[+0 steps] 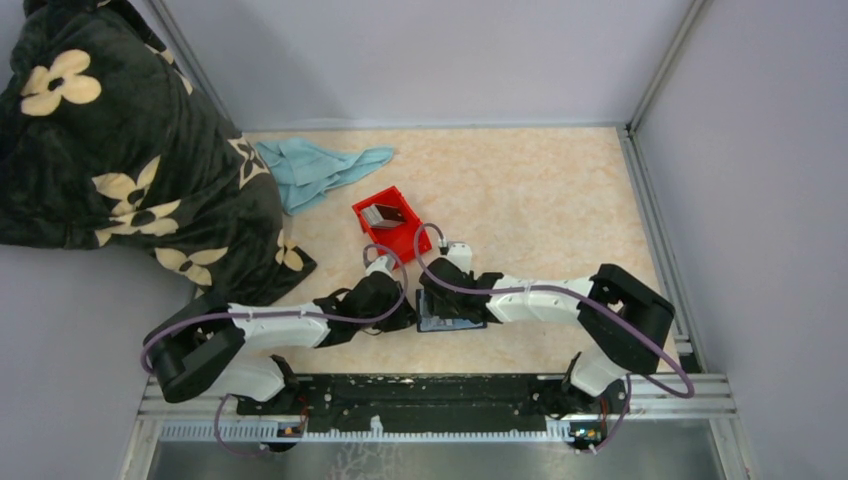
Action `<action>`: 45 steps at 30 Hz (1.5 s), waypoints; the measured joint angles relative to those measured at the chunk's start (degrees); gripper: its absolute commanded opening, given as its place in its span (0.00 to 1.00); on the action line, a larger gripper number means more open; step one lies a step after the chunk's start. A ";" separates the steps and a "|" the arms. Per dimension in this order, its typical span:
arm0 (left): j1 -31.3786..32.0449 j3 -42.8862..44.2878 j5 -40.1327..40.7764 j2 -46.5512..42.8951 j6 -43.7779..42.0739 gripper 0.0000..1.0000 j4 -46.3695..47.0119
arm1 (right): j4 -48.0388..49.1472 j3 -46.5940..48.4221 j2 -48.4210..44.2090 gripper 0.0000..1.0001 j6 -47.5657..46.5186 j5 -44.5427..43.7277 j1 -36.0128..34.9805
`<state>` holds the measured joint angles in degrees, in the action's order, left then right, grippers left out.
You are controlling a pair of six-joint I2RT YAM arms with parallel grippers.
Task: Put the credit cards into the card holder
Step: Insert the credit card into the card holder.
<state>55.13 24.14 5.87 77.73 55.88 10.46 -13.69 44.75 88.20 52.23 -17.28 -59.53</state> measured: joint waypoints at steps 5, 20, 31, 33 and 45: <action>0.00 -0.02 -0.13 0.59 0.00 0.23 1.01 | -1.97 2.21 1.68 0.66 -0.66 -0.98 -0.94; -0.26 -1.05 -0.81 0.87 0.00 0.23 3.32 | -10.84 10.64 8.87 0.61 -2.29 -5.64 -3.50; -0.26 -3.02 -0.46 -1.42 0.35 0.23 3.58 | -11.58 12.02 10.23 0.58 -2.08 -7.93 -4.33; -0.26 -3.19 -0.26 -1.88 0.46 0.23 3.13 | -11.47 12.07 10.29 0.64 -1.99 -8.15 -4.48; -0.26 -3.65 0.94 -4.22 1.55 0.33 0.46 | -11.58 12.37 10.16 0.89 -2.45 -9.07 -4.96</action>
<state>54.87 20.49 6.81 73.52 57.43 10.92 -25.28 57.12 98.37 49.78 -26.35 -64.49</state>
